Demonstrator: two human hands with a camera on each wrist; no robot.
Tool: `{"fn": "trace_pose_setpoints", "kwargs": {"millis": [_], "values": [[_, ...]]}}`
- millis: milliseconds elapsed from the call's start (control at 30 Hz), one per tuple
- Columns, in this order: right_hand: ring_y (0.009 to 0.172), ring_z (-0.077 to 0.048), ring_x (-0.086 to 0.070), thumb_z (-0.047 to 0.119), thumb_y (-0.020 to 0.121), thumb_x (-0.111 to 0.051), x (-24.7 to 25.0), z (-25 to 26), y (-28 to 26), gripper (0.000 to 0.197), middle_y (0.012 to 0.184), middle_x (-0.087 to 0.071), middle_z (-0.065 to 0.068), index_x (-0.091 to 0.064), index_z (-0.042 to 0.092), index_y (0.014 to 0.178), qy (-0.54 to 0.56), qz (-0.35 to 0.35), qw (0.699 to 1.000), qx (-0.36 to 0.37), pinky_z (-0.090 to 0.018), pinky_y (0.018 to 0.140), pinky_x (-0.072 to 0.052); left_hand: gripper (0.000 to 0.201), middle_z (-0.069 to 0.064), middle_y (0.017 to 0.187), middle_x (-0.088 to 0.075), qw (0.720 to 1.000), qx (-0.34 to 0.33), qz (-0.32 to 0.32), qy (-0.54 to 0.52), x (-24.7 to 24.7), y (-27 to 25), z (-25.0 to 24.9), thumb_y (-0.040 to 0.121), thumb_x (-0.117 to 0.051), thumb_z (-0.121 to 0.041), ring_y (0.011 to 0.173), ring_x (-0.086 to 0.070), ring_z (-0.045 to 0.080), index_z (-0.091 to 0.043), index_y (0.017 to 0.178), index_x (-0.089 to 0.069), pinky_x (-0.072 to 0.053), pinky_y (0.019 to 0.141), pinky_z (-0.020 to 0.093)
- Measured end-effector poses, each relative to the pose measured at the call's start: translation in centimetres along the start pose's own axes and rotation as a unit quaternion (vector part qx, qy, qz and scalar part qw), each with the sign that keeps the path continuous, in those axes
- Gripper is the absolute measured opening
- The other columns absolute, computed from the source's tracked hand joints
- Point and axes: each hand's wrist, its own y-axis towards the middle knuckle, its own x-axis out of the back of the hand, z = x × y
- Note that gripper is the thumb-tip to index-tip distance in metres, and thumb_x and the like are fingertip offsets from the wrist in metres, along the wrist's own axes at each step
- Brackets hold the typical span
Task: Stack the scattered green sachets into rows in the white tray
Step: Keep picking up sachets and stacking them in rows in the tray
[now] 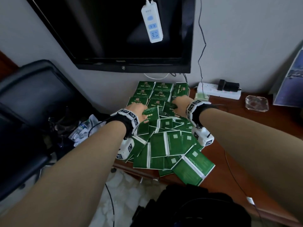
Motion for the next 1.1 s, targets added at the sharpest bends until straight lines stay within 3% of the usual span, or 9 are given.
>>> {"fn": "trace_pose_setpoints", "kwargs": {"millis": [133, 367, 600, 733, 800, 833, 933, 1000, 1100], "values": [[0.103, -0.034, -0.063, 0.023, 0.096, -0.056, -0.5, 1.4, 3.3, 0.029, 0.112, -0.067, -0.015, -0.064, 0.010, 0.120, -0.004, 0.011, 1.000, -0.008, -0.042, 0.087, -0.056, 0.038, 0.011, 0.121, -0.065, 1.000, -0.019, 0.007, 0.005, -0.5, 3.0, 3.0, 0.098, -0.059, -0.028, 0.107, -0.062, 0.030, -0.018, 0.134, -0.057, -0.051, 0.089, 0.037], [0.101, -0.036, -0.064, 0.005, 0.095, -0.047, -2.0, 2.9, 9.4, 0.032, 0.115, -0.063, -0.020, -0.057, 0.004, 0.126, 0.011, 0.041, 0.995, -0.094, -0.040, 0.084, -0.056, 0.031, 0.014, 0.118, -0.066, 0.997, -0.071, 0.006, 0.022, -0.9, 11.0, 8.2, 0.098, -0.055, -0.024, 0.101, -0.064, 0.033, -0.013, 0.126, -0.062, -0.053, 0.083, 0.036], [0.095, -0.034, -0.065, -0.004, 0.093, -0.043, -3.3, 4.3, 15.3, 0.041, 0.112, -0.063, -0.020, -0.051, 0.005, 0.132, 0.003, 0.047, 0.989, -0.139, -0.037, 0.070, -0.052, 0.036, 0.016, 0.121, -0.063, 0.994, -0.107, -0.015, 0.016, -1.8, 19.8, 11.8, 0.103, -0.046, -0.014, 0.102, -0.064, 0.032, -0.016, 0.138, -0.057, -0.043, 0.074, 0.028], [0.096, -0.032, -0.064, 0.000, 0.095, -0.046, -4.5, 4.7, 18.0, 0.046, 0.115, -0.062, -0.016, -0.040, 0.009, 0.140, -0.007, 0.017, 0.989, -0.149, -0.034, 0.067, -0.048, 0.037, 0.014, 0.096, -0.070, 0.992, -0.125, -0.019, 0.004, -3.0, 24.1, 13.1, 0.097, -0.050, -0.005, 0.081, -0.067, 0.030, -0.016, 0.130, -0.064, -0.057, 0.077, 0.036], [0.106, -0.033, -0.062, 0.001, 0.095, -0.049, -5.1, 4.5, 19.5, 0.050, 0.126, -0.058, -0.016, -0.037, 0.009, 0.142, -0.016, 0.007, 0.989, -0.148, -0.036, 0.076, -0.051, 0.045, 0.013, 0.088, -0.070, 0.991, -0.134, -0.019, 0.008, -3.3, 26.0, 13.4, 0.093, -0.051, 0.001, 0.077, -0.066, 0.031, -0.016, 0.134, -0.060, -0.058, 0.076, 0.041], [0.115, -0.034, -0.058, 0.002, 0.094, -0.051, -5.5, 4.2, 20.2, 0.053, 0.133, -0.054, -0.016, -0.036, 0.008, 0.143, -0.020, 0.000, 0.989, -0.146, -0.039, 0.088, -0.051, 0.049, 0.012, 0.087, -0.070, 0.990, -0.139, -0.019, 0.015, -3.4, 27.0, 13.5, 0.092, -0.051, 0.003, 0.078, -0.067, 0.031, -0.016, 0.136, -0.058, -0.058, 0.076, 0.042], [0.139, -0.031, -0.038, 0.003, 0.093, -0.051, -5.9, 3.2, 22.8, 0.059, 0.151, -0.039, -0.015, -0.031, 0.005, 0.148, -0.030, -0.020, 0.988, -0.148, -0.043, 0.116, -0.031, 0.057, 0.009, 0.092, -0.070, 0.987, -0.154, -0.031, 0.039, -3.4, 29.7, 13.7, 0.090, -0.053, 0.005, 0.083, -0.067, 0.030, -0.019, 0.142, -0.050, -0.058, 0.076, 0.043], [0.145, -0.030, -0.029, 0.003, 0.096, -0.041, -5.9, 2.4, 24.5, 0.057, 0.156, -0.032, -0.016, -0.025, 0.003, 0.151, -0.045, -0.029, 0.988, -0.146, -0.042, 0.121, -0.021, 0.061, 0.007, 0.099, -0.069, 0.985, -0.161, -0.045, 0.049, -3.1, 31.5, 13.8, 0.091, -0.051, 0.005, 0.085, -0.067, 0.029, -0.019, 0.147, -0.043, -0.059, 0.076, 0.043], [0.150, -0.030, -0.017, 0.004, 0.100, -0.032, -5.8, 1.3, 26.8, 0.059, 0.162, -0.017, -0.016, -0.013, 0.002, 0.155, -0.058, -0.030, 0.987, -0.146, -0.041, 0.123, -0.013, 0.062, 0.005, 0.129, -0.062, 0.983, -0.167, -0.056, 0.048, -2.9, 33.7, 13.9, 0.093, -0.046, 0.004, 0.096, -0.066, 0.030, -0.019, 0.150, -0.038, -0.058, 0.079, 0.041]]}}
